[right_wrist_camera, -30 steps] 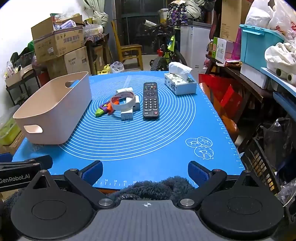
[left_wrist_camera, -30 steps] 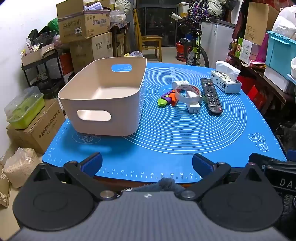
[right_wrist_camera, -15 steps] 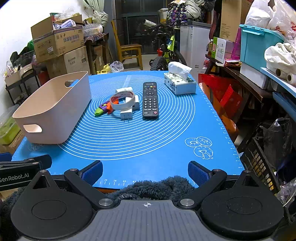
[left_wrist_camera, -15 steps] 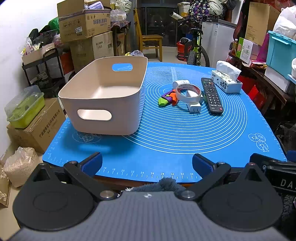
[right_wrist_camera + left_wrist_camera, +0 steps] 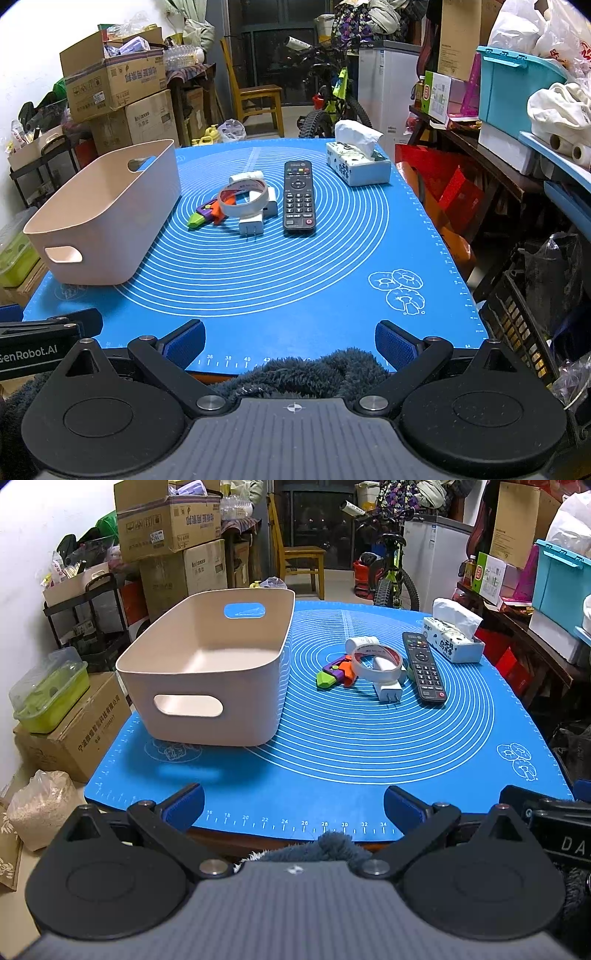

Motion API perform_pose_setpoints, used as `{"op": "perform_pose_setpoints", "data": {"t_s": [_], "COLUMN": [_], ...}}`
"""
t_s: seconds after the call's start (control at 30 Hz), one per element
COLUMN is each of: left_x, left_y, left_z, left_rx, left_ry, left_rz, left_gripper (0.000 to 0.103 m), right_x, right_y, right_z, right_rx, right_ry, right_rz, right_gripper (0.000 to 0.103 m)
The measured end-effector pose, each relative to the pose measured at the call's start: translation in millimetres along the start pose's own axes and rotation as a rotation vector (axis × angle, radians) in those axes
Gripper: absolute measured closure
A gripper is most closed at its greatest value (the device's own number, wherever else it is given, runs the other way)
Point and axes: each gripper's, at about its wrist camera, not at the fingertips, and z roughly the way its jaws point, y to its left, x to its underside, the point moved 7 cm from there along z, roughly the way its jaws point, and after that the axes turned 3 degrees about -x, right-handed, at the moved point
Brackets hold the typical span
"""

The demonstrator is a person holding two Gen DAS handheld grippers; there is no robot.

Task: Organize rigid objects

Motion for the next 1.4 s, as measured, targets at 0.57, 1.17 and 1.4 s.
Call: {"op": "perform_pose_setpoints", "data": {"t_s": [0.57, 1.17, 1.4], "left_x": [0.6, 1.8, 1.9], "left_y": [-0.2, -0.4, -0.3], "left_z": [0.9, 2.5, 2.5], "left_rx": [-0.001, 0.000, 0.000], "left_ry": [0.003, 0.009, 0.009], "left_rz": [0.000, -0.001, -0.001], "left_gripper": [0.001, 0.001, 0.001], "right_x": [-0.4, -1.8, -2.0], "right_y": [-1.0, -3.6, -3.8], "right_z": [0.5, 0.1, 0.0], "right_rx": [0.000, 0.000, 0.000], "right_ry": [0.005, 0.008, 0.008], "right_rz": [0.005, 0.012, 0.011], "right_gripper": [0.005, 0.005, 0.005]}}
